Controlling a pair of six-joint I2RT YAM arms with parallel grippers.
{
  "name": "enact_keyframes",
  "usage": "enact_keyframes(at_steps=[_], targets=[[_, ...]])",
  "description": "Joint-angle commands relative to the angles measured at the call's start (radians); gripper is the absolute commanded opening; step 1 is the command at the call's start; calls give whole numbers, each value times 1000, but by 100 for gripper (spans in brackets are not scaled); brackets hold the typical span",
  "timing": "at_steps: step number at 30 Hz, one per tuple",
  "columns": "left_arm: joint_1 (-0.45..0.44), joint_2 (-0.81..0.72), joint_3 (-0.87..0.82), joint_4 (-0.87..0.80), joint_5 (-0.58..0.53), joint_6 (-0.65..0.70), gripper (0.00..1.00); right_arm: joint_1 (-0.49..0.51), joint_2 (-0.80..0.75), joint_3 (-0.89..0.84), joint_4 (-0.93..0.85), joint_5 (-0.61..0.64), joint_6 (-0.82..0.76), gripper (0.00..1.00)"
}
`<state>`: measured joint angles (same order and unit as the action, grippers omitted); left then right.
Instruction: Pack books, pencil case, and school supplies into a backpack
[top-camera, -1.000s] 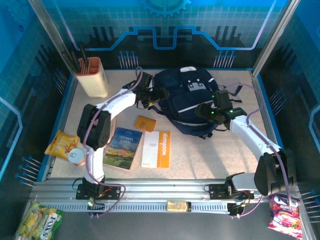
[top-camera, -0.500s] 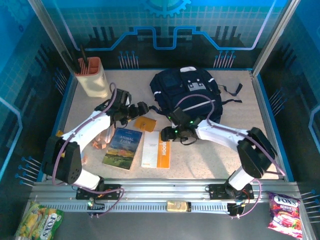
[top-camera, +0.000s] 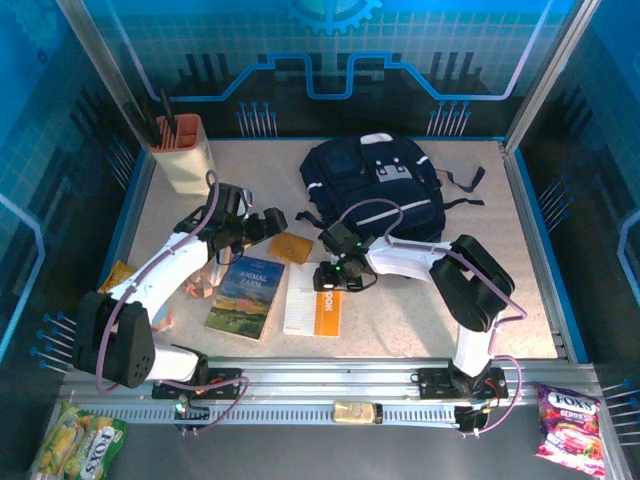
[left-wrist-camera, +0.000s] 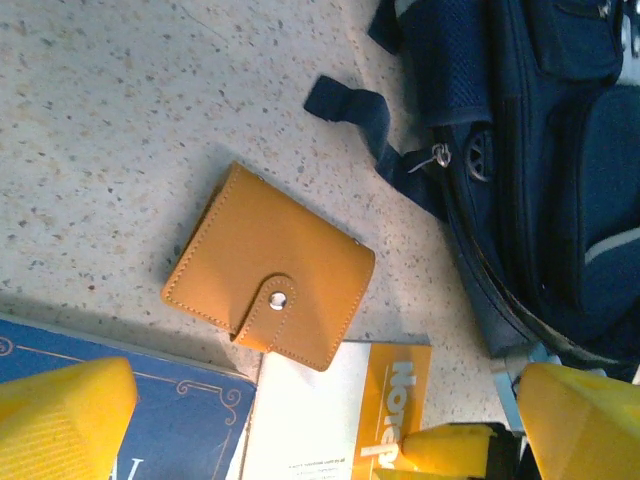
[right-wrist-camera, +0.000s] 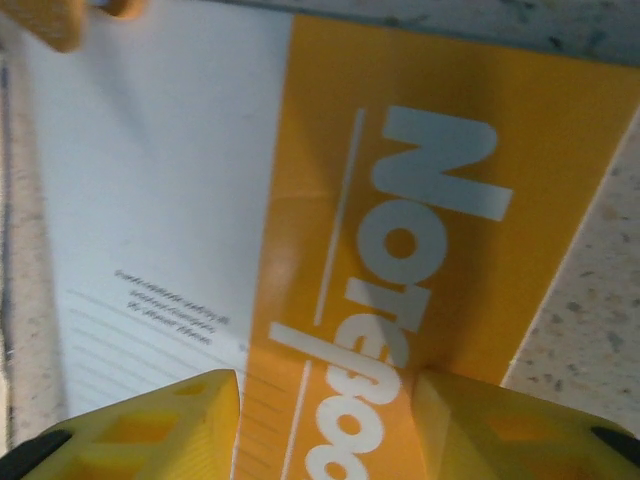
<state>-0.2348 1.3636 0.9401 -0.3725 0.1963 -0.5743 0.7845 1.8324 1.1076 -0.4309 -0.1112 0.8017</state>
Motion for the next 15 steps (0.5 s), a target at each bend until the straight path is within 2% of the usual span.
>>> enact_keyframes(at_steps=[1, 7, 11, 15], targets=[[-11, -9, -11, -8, 72, 30, 97, -12, 30, 22, -89, 77, 14, 50], [-72, 25, -23, -47, 79, 10, 90, -33, 35, 109, -212, 239, -30, 49], [-140, 46, -62, -77, 68, -26, 85, -31, -18, 101, -155, 197, -42, 49], [-204, 40, -150, -22, 72, -116, 80, -32, -71, 20, -60, 153, 2, 47]])
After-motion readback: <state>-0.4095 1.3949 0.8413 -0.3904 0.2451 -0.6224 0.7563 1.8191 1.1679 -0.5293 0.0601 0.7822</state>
